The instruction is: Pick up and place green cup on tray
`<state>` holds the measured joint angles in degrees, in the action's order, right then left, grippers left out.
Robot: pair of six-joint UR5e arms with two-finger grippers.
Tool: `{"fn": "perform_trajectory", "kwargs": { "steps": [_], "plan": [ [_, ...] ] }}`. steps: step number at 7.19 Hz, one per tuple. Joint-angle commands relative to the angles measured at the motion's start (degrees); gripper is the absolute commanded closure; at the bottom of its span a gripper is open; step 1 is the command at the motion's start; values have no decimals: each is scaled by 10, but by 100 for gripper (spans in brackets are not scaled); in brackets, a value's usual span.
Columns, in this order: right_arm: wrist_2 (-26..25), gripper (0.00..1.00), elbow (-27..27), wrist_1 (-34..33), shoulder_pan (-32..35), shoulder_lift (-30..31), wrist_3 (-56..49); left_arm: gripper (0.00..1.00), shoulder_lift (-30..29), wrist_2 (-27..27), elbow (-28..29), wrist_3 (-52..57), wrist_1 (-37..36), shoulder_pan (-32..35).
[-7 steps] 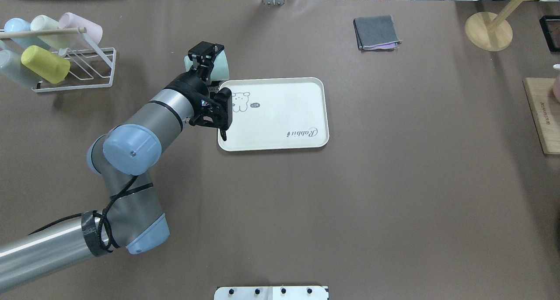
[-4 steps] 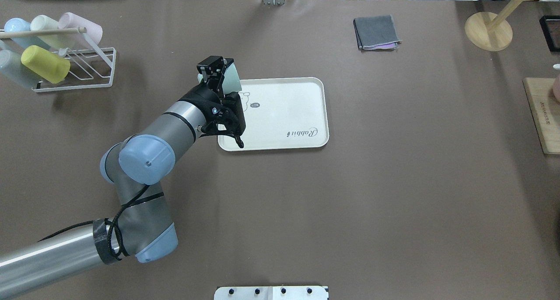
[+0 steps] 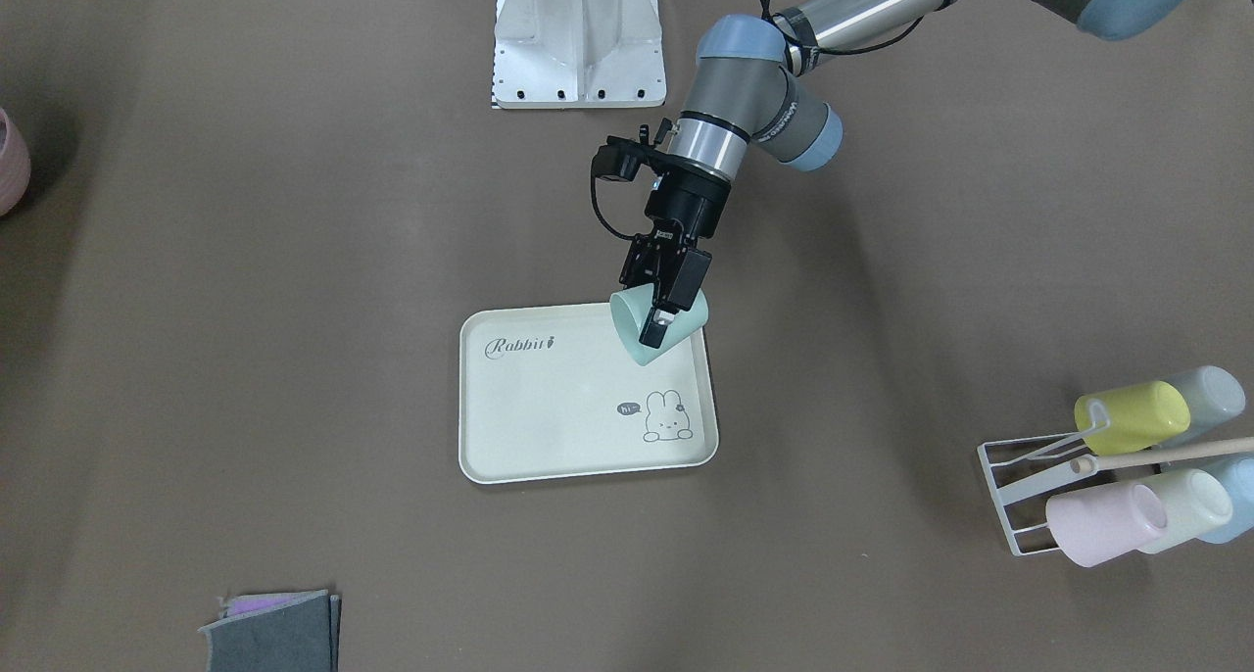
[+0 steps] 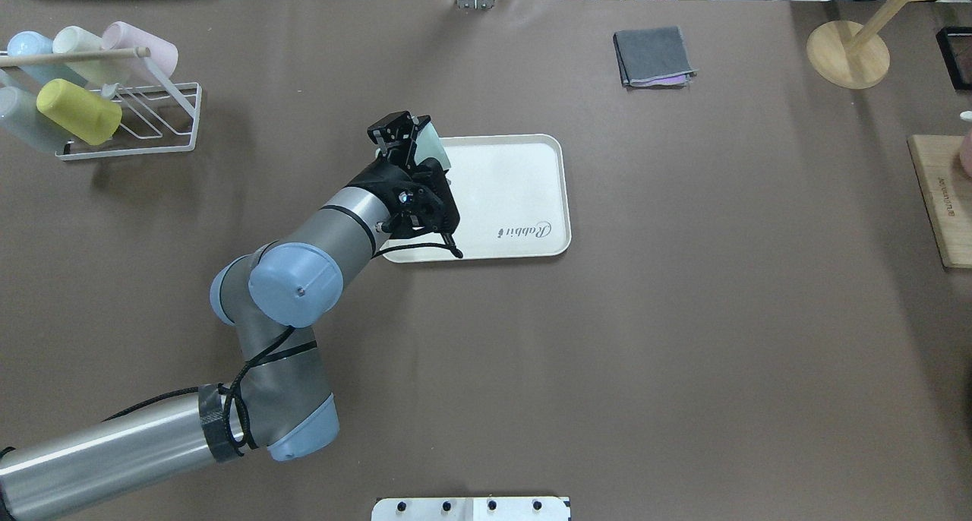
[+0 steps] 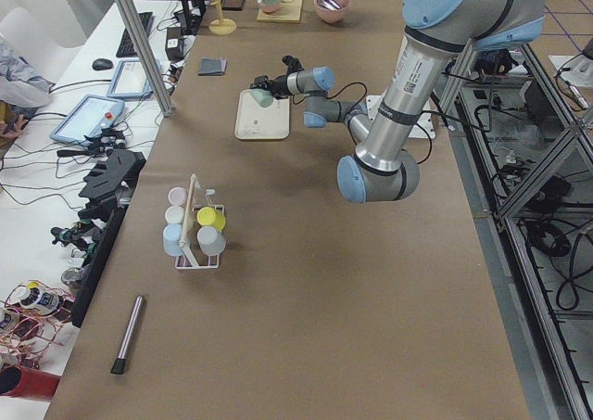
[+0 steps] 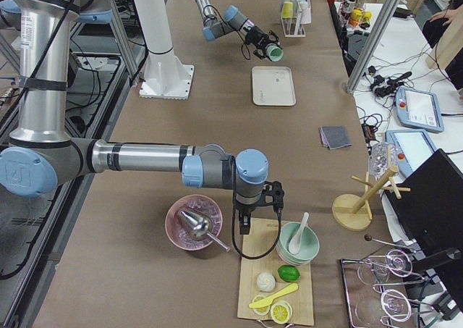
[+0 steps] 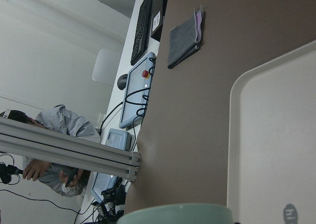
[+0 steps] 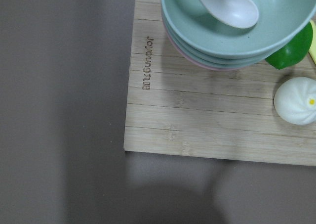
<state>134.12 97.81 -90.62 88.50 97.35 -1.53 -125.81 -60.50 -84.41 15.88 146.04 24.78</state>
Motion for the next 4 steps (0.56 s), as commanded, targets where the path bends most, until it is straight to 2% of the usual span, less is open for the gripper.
{"fn": "perform_trajectory", "kwargs": {
  "steps": [1, 3, 4],
  "plan": [
    [0, 0, -14, 0, 0, -11, 0, 23, -35, 1, 42, -59, 0, -10],
    [0, 0, -14, 0, 0, -12, 0, 24, -34, 8, 71, -118, 41, -10],
    [0, 0, -14, 0, 0, -12, 0, 25, -34, 9, 90, -191, 42, -10]
  ]
}}
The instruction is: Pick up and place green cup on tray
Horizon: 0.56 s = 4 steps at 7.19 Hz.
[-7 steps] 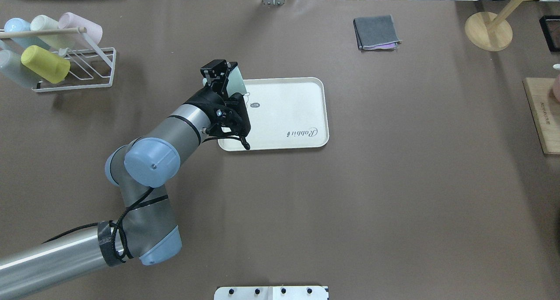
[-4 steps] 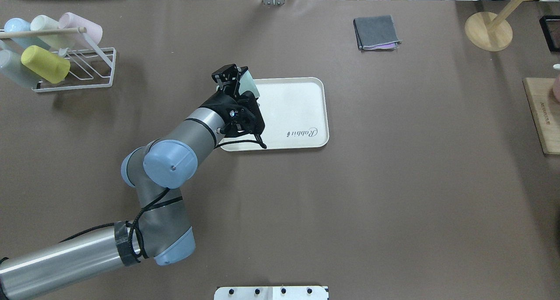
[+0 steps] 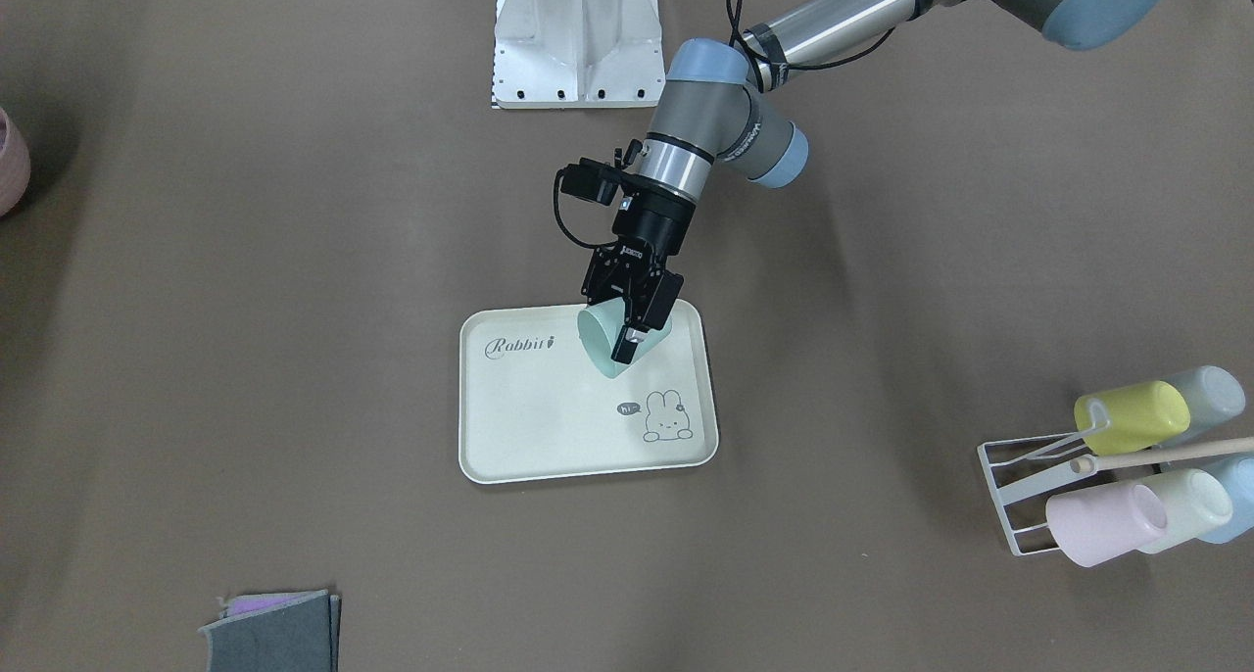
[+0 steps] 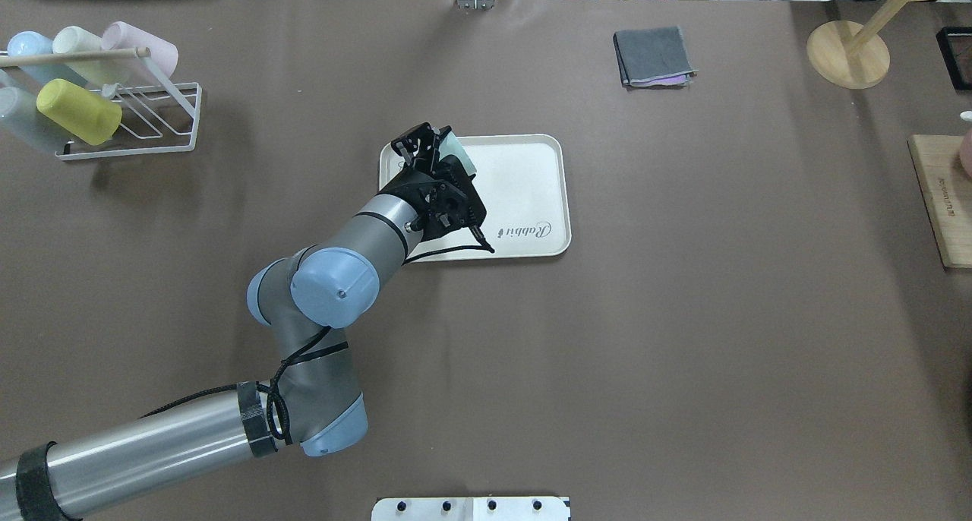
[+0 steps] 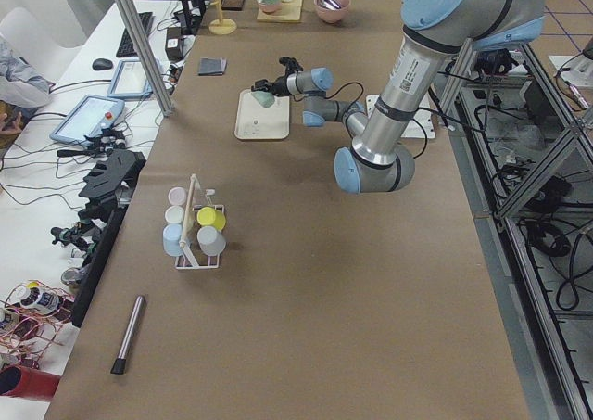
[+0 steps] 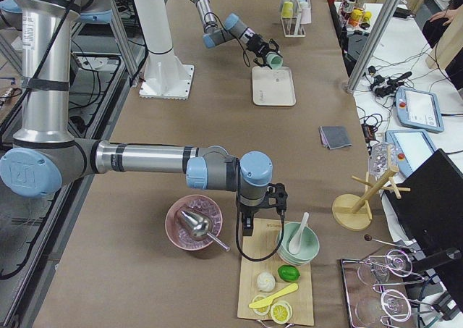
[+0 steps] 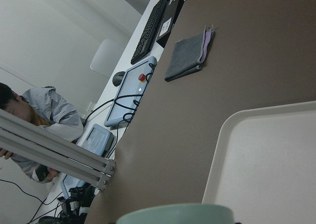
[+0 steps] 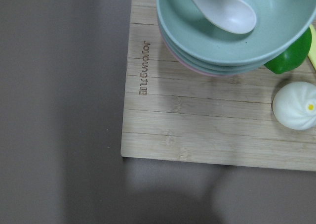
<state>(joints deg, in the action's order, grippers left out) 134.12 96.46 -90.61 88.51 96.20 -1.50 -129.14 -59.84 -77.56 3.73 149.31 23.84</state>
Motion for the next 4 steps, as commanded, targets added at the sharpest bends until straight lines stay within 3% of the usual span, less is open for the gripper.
{"fn": "perform_trajectory", "kwargs": {
  "steps": [1, 4],
  "plan": [
    [0, 0, 0, 0, 0, 0, 0, 25, -1, 10, 42, -151, 12, -1],
    [1, 0, 0, 0, 0, 0, 0, 25, -8, 44, 50, -282, 17, -10]
  ]
}}
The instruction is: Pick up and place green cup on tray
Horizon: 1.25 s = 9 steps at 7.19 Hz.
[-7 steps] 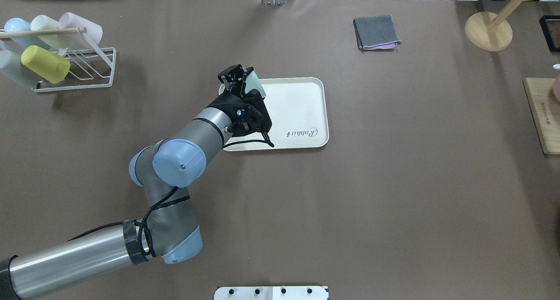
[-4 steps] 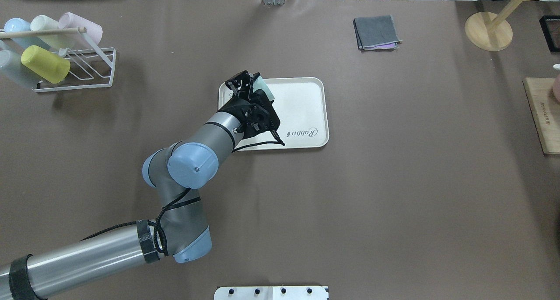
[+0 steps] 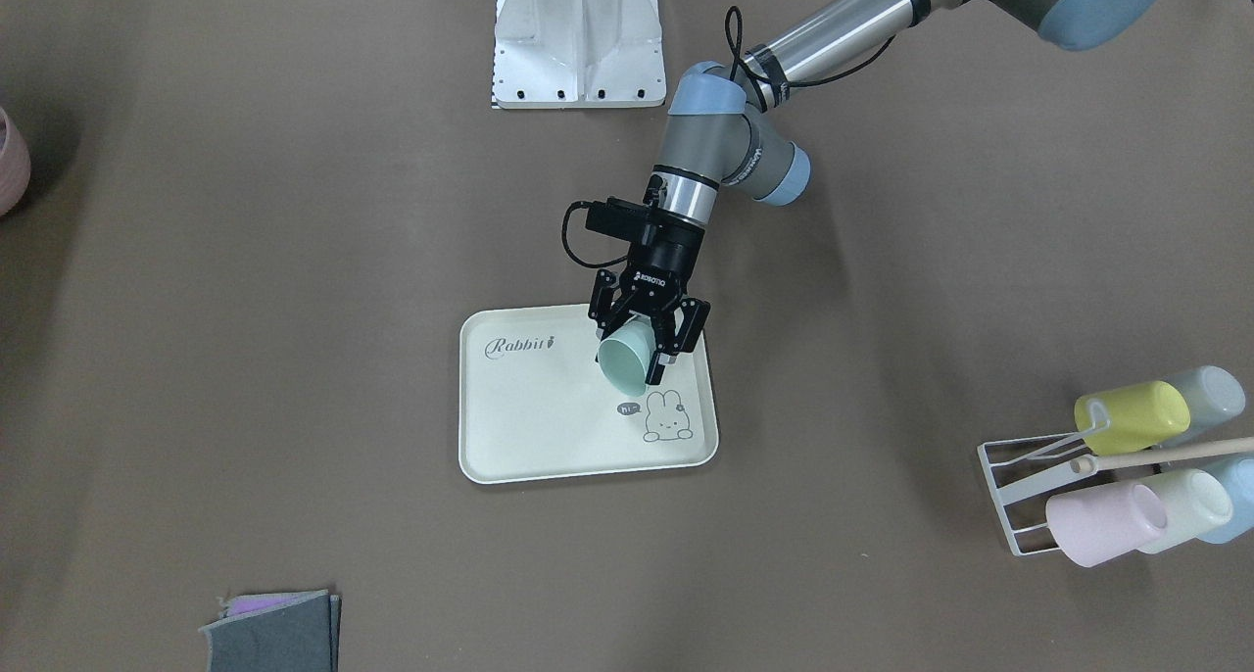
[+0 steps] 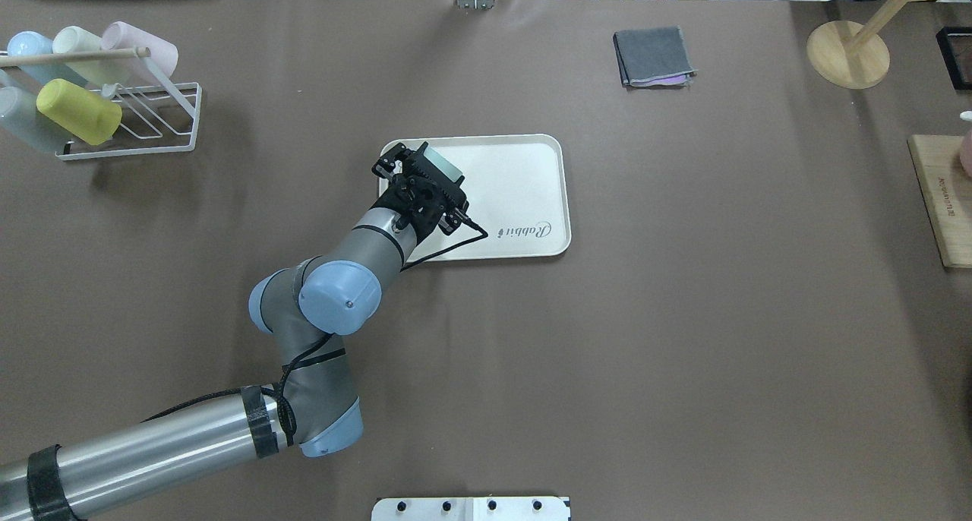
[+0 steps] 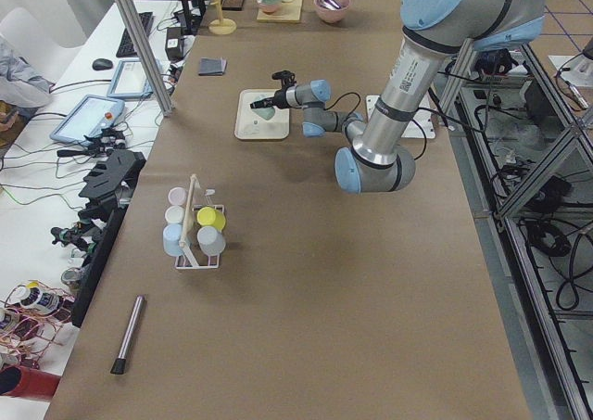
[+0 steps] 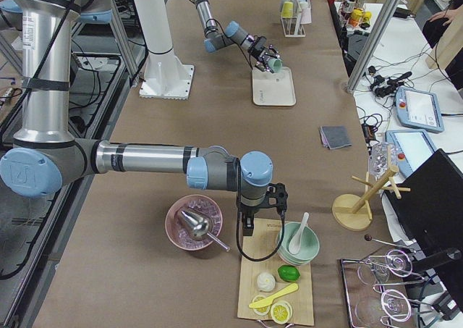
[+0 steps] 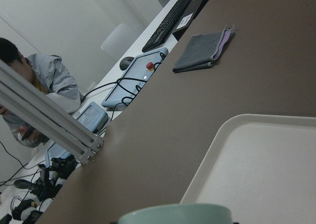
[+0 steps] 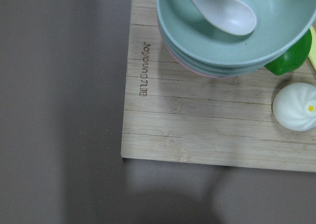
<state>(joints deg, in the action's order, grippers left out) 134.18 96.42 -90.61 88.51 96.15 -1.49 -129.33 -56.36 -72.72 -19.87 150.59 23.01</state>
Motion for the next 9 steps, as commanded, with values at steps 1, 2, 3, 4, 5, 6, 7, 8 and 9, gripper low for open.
{"fn": "perform_trajectory", "kwargs": {
  "steps": [1, 2, 3, 4, 5, 6, 7, 8, 9],
  "plan": [
    [-1, 0, 0, 0, 0, 0, 0, 25, -17, 12, 1, -69, 6, -2],
    [0, 0, 0, 0, 0, 0, 0, 25, -19, 16, 1, -75, 15, -2],
    [-1, 0, 0, 0, 0, 0, 0, 24, -18, 16, 1, -75, 16, -2],
    [0, 0, 0, 0, 0, 0, 0, 22, -17, 16, 1, -74, 16, -2],
    [0, 0, 0, 0, 0, 0, 0, 22, -16, 16, 1, -74, 16, -2],
    [0, 0, 0, 0, 0, 0, 0, 22, -15, 16, 2, -74, 16, -2],
    [0, 0, 0, 0, 0, 0, 0, 22, -15, 16, 3, -74, 15, -2],
    [0, 0, 0, 0, 0, 0, 0, 22, -13, 16, 4, -73, 15, -2],
    [0, 0, 0, 0, 0, 0, 0, 22, -12, 16, 5, -72, 15, -2]
  ]
}}
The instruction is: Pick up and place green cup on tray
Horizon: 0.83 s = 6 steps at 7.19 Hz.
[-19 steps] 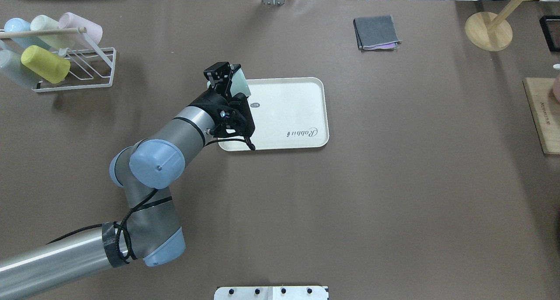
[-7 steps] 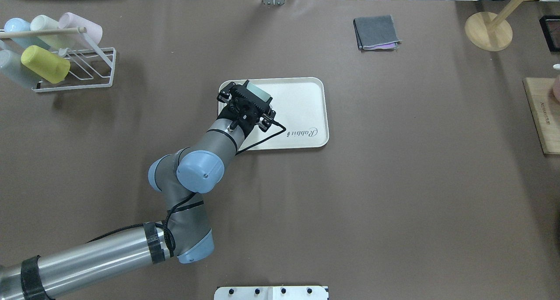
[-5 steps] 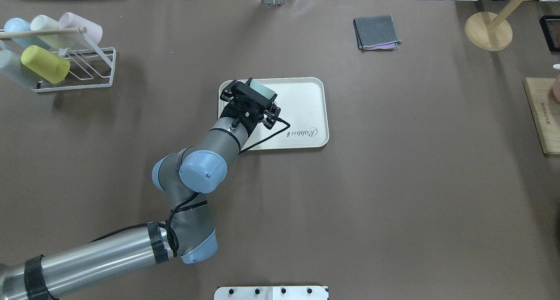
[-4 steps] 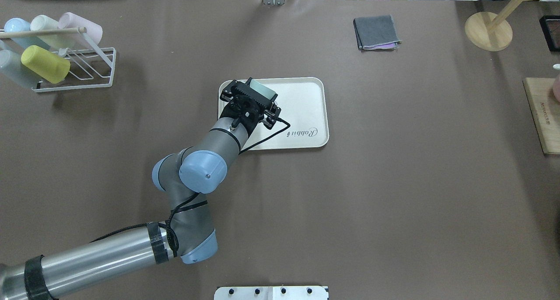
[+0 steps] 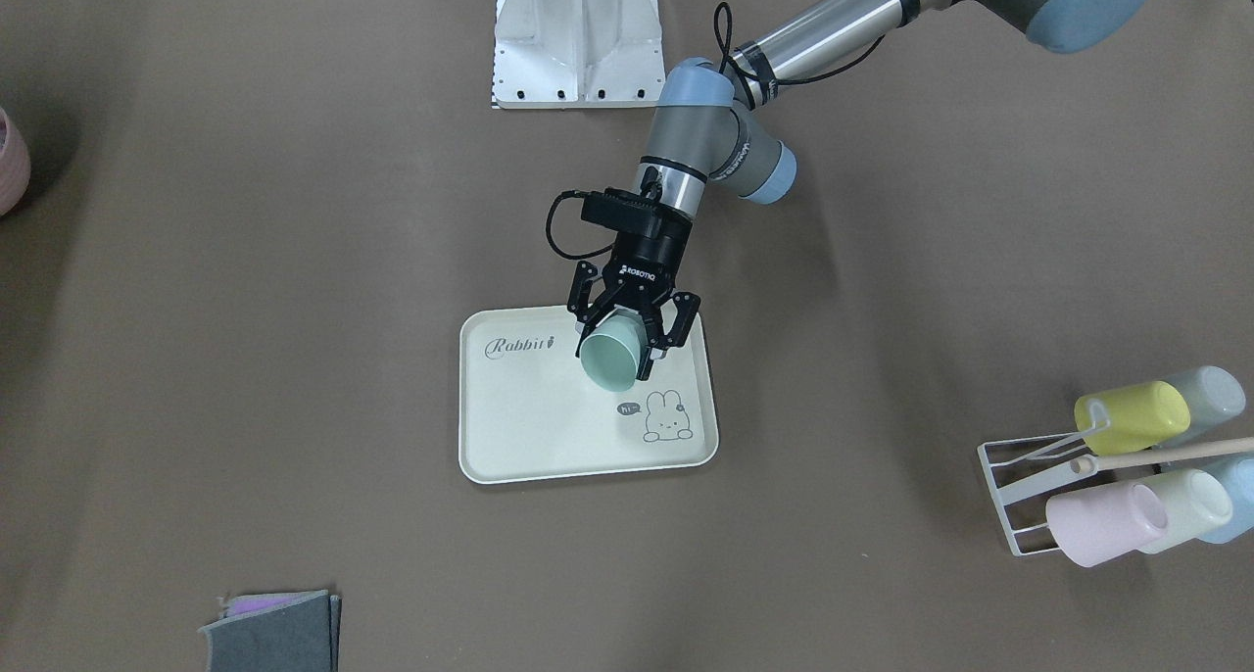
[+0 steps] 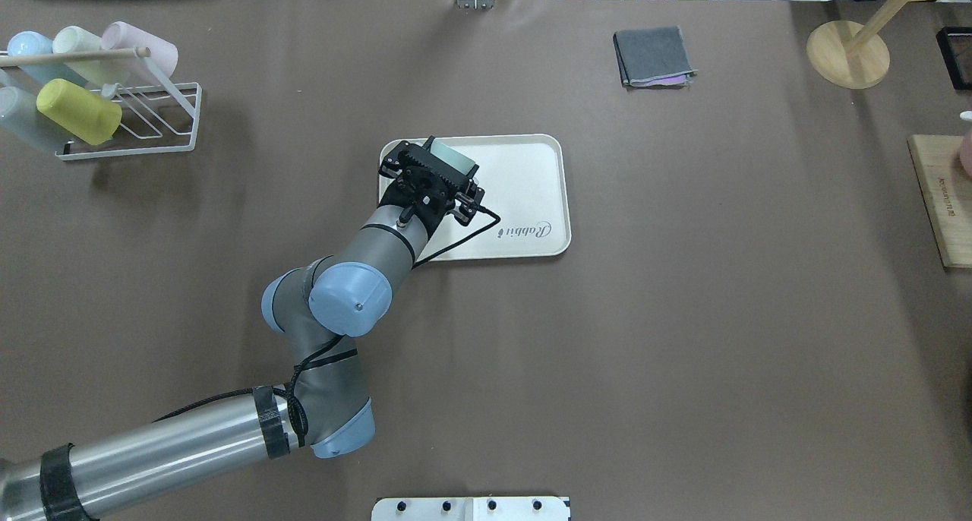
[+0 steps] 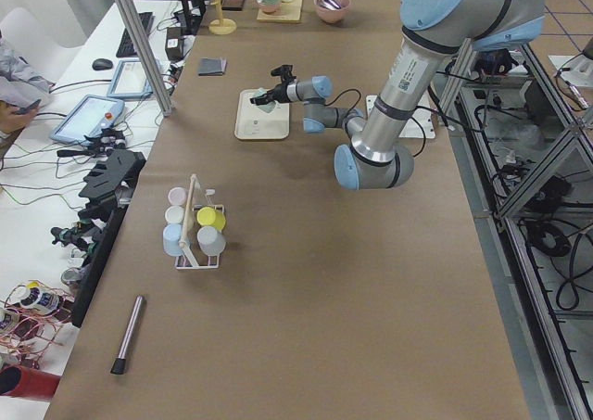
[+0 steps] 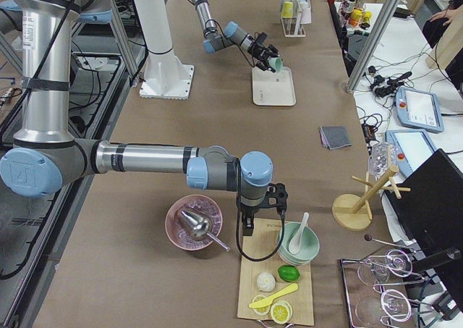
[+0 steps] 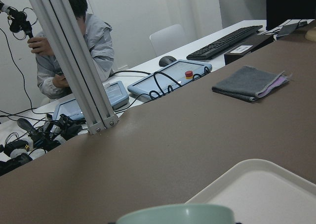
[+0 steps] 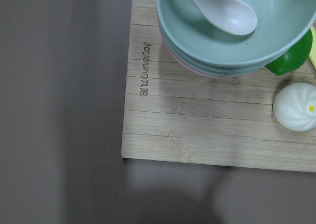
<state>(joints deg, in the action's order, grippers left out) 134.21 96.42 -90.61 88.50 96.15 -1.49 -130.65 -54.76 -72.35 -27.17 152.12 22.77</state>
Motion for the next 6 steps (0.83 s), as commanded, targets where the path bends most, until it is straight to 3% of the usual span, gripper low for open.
{"fn": "perform_trajectory", "kwargs": {
  "steps": [1, 6],
  "plan": [
    [0, 0, 0, 0, 0, 0, 0, 22, 2, 0, 9, 1, -1, 0],
    [0, 0, 1, 0, 0, 1, 0, 20, 11, 1, 24, 1, 0, -1]
  ]
}}
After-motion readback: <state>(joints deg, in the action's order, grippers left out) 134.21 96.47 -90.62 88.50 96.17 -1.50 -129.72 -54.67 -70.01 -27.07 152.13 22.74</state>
